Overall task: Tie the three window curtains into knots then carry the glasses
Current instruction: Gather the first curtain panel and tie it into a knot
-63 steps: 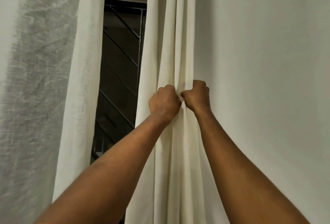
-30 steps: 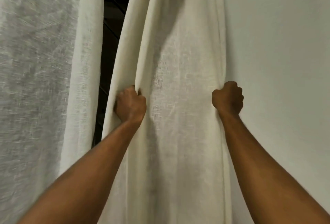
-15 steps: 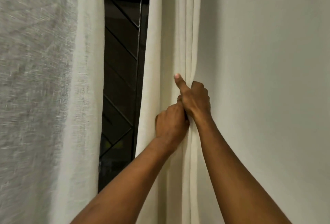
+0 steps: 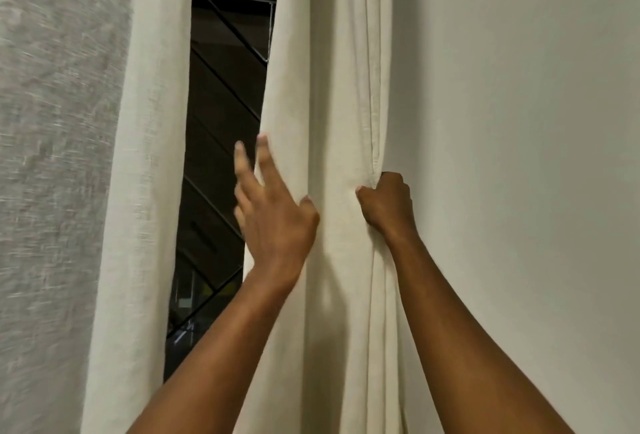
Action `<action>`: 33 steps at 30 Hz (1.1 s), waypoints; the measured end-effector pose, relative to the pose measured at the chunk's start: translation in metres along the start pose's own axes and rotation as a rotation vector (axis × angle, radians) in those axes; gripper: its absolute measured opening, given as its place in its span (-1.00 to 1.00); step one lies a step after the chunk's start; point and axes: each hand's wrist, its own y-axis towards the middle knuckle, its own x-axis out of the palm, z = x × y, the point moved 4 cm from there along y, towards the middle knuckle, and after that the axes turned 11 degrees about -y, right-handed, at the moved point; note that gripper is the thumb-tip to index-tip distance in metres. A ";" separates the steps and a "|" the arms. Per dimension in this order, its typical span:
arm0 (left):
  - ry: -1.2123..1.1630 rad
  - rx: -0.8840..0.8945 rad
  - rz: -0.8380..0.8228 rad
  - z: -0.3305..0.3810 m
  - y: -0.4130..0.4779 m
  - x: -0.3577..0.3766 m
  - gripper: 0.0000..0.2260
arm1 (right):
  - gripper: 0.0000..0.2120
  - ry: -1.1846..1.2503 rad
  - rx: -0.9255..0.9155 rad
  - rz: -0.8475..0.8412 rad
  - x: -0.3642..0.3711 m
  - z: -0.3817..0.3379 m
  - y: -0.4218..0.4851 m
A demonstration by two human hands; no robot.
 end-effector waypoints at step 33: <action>-0.431 -0.002 -0.373 0.025 -0.043 0.078 0.00 | -0.37 -0.027 -0.440 0.305 -0.026 -0.056 0.007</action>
